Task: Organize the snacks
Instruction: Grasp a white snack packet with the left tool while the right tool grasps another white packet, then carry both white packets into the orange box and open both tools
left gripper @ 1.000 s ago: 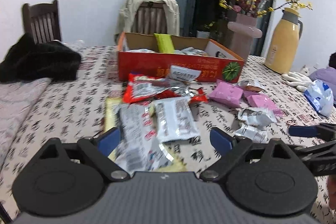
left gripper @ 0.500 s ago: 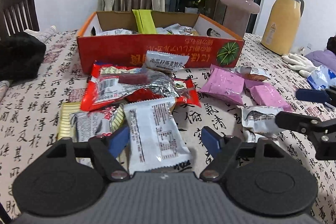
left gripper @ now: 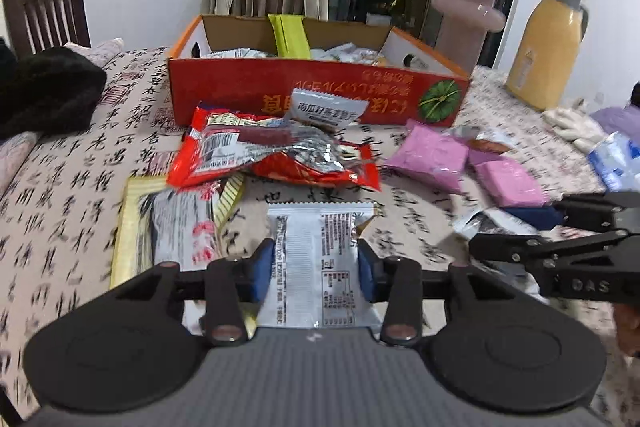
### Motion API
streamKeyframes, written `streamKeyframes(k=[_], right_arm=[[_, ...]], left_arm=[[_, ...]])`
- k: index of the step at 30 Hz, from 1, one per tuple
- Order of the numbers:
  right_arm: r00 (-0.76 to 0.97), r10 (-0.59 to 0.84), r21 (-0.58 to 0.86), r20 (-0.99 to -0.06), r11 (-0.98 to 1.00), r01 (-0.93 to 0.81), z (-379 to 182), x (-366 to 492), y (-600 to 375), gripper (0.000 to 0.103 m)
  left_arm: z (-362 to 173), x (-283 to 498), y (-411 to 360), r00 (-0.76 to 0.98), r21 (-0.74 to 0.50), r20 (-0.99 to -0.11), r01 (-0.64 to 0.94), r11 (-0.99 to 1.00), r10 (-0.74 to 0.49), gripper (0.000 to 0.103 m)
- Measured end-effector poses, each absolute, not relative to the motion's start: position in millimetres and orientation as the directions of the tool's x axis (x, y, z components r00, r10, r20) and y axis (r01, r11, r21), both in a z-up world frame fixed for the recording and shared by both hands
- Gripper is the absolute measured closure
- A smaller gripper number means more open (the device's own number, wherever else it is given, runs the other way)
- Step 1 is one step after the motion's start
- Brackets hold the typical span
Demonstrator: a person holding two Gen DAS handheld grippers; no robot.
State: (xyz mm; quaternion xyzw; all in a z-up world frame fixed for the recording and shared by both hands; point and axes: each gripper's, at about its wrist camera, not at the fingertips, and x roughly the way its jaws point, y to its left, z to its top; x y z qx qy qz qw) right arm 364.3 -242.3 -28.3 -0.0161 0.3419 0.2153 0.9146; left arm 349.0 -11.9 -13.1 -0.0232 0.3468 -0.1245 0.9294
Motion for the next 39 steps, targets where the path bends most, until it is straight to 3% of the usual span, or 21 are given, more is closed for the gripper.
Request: streamKeyframes(k=[15, 23, 39], right_arm=[[0.786, 0.320, 0.135, -0.529, 0.946, -0.294, 9.1, 240.0, -266.5, 0.065], [0.832, 0.192, 0.062, -0.520, 0.980, -0.187, 19.1, 192.0, -262.1, 0.065], [0.882, 0.145, -0.008, -0.448, 0.986, -0.166, 55.1, 154.0, -252.0, 0.065]], left_arm=[[10.9, 238.2, 1.7, 0.777, -0.207, -0.577, 0.156, 0.966, -0.250, 0.061], [29.1, 198.8, 2.7, 0.810, -0.200, -0.530, 0.170, 0.965, -0.253, 0.060], [52.5, 162.5, 11.6, 0.848, -0.189, -0.467, 0.180, 0.965, -0.250, 0.060]])
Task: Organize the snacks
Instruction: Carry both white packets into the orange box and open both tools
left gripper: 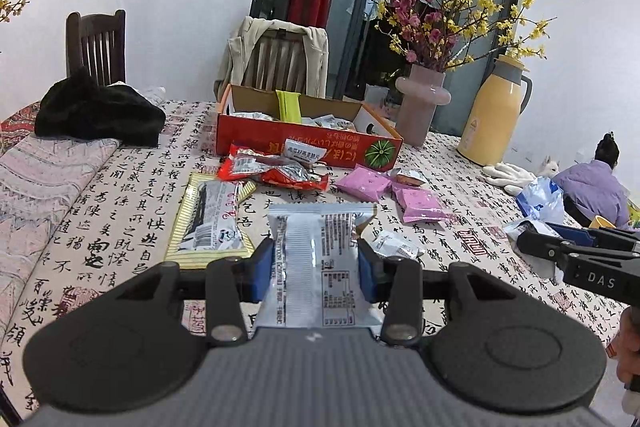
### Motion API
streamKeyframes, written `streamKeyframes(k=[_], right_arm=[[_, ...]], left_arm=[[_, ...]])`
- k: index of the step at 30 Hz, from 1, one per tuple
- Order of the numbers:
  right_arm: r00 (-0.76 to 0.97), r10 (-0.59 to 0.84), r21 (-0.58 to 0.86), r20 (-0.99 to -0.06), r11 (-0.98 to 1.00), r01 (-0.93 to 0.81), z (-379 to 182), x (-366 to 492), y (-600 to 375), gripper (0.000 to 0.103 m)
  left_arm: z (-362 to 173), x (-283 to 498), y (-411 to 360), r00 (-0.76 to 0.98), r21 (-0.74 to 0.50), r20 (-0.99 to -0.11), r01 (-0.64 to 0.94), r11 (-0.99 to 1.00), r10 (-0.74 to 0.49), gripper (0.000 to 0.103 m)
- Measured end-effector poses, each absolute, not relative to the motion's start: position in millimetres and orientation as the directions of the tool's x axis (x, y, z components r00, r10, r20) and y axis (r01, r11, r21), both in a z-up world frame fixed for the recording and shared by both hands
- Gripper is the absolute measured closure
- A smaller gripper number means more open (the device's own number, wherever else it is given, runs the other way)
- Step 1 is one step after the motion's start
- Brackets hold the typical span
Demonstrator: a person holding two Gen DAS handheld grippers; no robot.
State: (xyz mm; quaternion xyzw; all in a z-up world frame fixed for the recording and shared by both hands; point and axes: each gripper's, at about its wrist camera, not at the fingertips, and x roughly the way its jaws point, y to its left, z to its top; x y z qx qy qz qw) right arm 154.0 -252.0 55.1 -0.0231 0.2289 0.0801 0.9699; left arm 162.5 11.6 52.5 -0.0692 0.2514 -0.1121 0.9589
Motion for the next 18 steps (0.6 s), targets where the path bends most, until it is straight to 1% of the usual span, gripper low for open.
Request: streamKeyframes(k=[3, 6, 10, 14, 18], right_arm=[[0.884, 0.152, -0.012, -0.441, 0.984, -0.176, 63.1, 154.2, -249.0, 0.065], [0.887, 0.177, 0.000, -0.427, 0.981, -0.195, 78.5, 157.2, -246.9, 0.065], [0.878, 0.253, 0.051, -0.407, 0.966, -0.254, 106.1, 168.1, -245.8, 0.065], [0.858, 0.321, 0.085, -0.401, 0.945, -0.315, 136.8, 195.8, -244.7, 0.065], [0.829, 0.387, 0.133, -0.403, 0.921, -0.365, 167.3, 240.5, -244.0, 0.065]], left_arm=[[57.9, 165.3, 13.8, 0.850, -0.189, -0.463, 0.185, 0.965, -0.253, 0.060], [69.4, 168.3, 16.3, 0.855, -0.200, -0.439, 0.207, 0.958, -0.277, 0.060], [87.4, 180.6, 19.0, 0.857, -0.207, -0.417, 0.235, 0.950, -0.303, 0.060], [109.2, 207.9, 21.0, 0.851, -0.180, -0.417, 0.268, 0.947, -0.320, 0.060], [133.1, 250.7, 26.0, 0.843, -0.195, -0.411, 0.291, 0.937, -0.348, 0.060]])
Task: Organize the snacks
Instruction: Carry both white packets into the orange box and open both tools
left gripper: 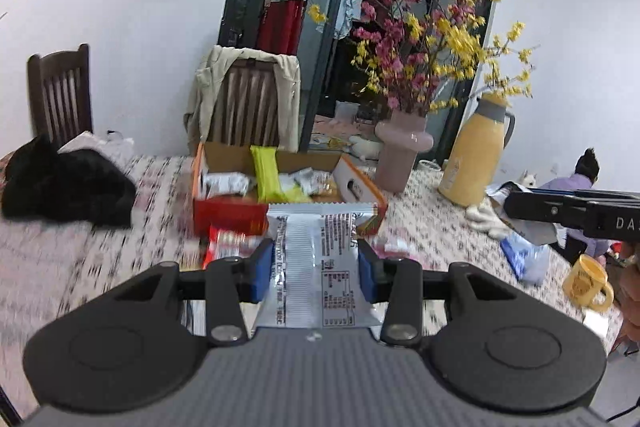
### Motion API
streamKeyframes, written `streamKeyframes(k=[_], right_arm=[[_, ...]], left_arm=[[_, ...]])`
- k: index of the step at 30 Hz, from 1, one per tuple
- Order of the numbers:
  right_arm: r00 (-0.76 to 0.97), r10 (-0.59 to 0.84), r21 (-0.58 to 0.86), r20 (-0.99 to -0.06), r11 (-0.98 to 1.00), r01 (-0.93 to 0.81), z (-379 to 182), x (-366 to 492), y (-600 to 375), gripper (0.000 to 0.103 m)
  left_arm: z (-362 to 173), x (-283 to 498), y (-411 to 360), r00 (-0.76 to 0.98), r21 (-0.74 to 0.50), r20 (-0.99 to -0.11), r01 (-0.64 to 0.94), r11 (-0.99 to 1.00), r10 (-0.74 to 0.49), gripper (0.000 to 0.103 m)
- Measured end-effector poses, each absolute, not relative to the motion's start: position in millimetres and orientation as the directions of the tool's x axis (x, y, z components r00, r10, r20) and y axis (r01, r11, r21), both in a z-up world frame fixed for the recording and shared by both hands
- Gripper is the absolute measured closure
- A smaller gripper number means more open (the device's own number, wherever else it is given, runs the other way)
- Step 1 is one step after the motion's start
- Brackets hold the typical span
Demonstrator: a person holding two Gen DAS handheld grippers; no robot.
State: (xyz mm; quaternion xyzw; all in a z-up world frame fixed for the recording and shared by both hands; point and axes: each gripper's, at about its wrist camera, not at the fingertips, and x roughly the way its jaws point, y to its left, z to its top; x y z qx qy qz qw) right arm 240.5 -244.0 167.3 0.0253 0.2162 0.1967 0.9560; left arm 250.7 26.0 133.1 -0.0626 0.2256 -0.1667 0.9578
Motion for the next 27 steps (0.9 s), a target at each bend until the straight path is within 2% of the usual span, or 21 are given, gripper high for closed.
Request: streamKeyframes(k=[5, 9, 17, 23, 27], right_arm=[[0.800, 0.421, 0.184, -0.427, 0.907, -0.379, 196.1, 328.4, -234.6, 0.065], [0.772, 0.428, 0.256, -0.470, 0.903, -0.345, 193.2, 414.1, -225.7, 0.065], [0.694, 0.422, 0.344, -0.583, 0.902, -0.259, 115.8, 560.3, -189.4, 0.065], [0.659, 0.419, 0.349, -0.625, 0.905, -0.244, 62.2, 619.0, -153.7, 0.065], [0.648, 0.420, 0.353, -0.635, 0.904, -0.239, 41.7, 653.5, -133.7, 0.065]], left_arm=[[159.4, 330.3, 24.2, 0.856, -0.175, -0.398, 0.283, 0.943, -0.331, 0.060], [156.3, 405.2, 21.1, 0.847, -0.169, -0.435, 0.256, 0.952, -0.305, 0.060], [94.8, 531.1, 19.8, 0.792, -0.149, -0.562, 0.184, 0.972, -0.237, 0.060], [52.8, 575.9, 31.8, 0.754, -0.128, -0.623, 0.164, 0.978, -0.208, 0.060], [37.8, 590.5, 39.2, 0.759, -0.119, -0.619, 0.164, 0.979, -0.202, 0.056]])
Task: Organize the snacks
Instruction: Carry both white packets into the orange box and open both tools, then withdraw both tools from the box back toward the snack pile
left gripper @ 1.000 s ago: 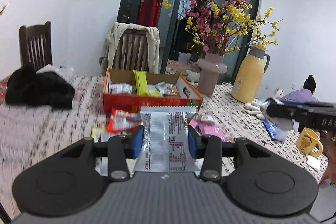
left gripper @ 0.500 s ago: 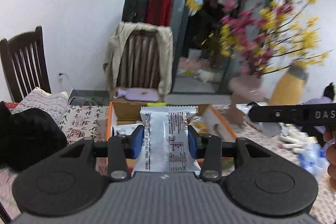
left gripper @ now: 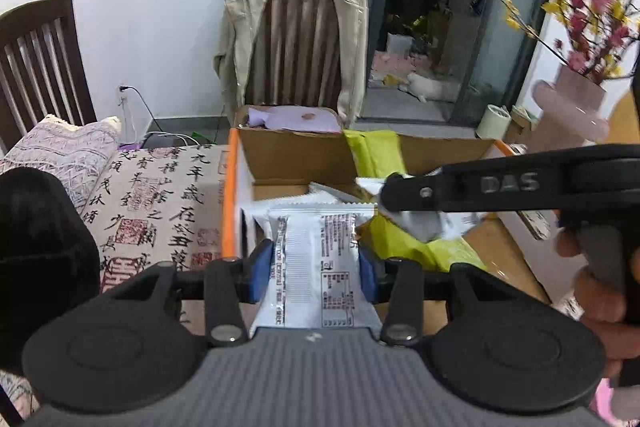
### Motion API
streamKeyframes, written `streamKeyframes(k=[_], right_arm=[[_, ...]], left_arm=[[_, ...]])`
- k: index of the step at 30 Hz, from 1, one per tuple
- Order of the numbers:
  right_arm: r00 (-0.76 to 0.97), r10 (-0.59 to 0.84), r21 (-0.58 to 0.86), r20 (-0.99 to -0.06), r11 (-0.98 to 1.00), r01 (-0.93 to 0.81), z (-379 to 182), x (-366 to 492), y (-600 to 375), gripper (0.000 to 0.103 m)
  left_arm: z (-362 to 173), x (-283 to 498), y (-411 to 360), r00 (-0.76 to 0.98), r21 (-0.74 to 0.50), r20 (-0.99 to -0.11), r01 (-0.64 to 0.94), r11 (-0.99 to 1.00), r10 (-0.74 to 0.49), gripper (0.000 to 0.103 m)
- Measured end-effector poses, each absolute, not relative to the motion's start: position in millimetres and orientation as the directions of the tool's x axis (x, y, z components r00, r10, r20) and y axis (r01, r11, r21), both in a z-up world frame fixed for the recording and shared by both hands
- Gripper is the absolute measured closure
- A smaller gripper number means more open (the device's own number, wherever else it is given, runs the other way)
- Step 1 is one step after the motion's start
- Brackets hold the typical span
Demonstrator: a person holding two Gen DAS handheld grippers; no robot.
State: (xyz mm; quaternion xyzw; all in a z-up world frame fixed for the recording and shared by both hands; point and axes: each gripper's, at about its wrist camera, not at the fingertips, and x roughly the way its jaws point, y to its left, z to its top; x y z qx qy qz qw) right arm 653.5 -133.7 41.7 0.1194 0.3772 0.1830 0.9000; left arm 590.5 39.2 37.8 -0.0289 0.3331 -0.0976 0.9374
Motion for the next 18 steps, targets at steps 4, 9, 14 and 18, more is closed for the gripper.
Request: streamKeyframes(k=[4, 9, 14, 18], right_arm=[[0.646, 0.416, 0.358, -0.640, 0.905, -0.228, 27.4, 670.2, -125.1, 0.056], [0.656, 0.407, 0.357, -0.636, 0.908, -0.218, 25.3, 664.1, -129.6, 0.044], [0.681, 0.378, 0.304, -0.627, 0.924, -0.232, 51.7, 643.2, -134.5, 0.044], [0.695, 0.369, 0.286, -0.617, 0.928, -0.239, 78.3, 617.5, -147.0, 0.044]], left_arm=[[33.2, 598.9, 50.7, 0.751, -0.166, -0.623, 0.148, 0.975, -0.220, 0.051], [38.2, 590.7, 52.2, 0.757, -0.156, -0.614, 0.161, 0.975, -0.223, 0.050], [56.7, 574.0, 53.2, 0.766, -0.143, -0.608, 0.151, 0.978, -0.207, 0.049], [76.0, 550.9, 58.3, 0.781, -0.120, -0.597, 0.139, 0.983, -0.183, 0.043]])
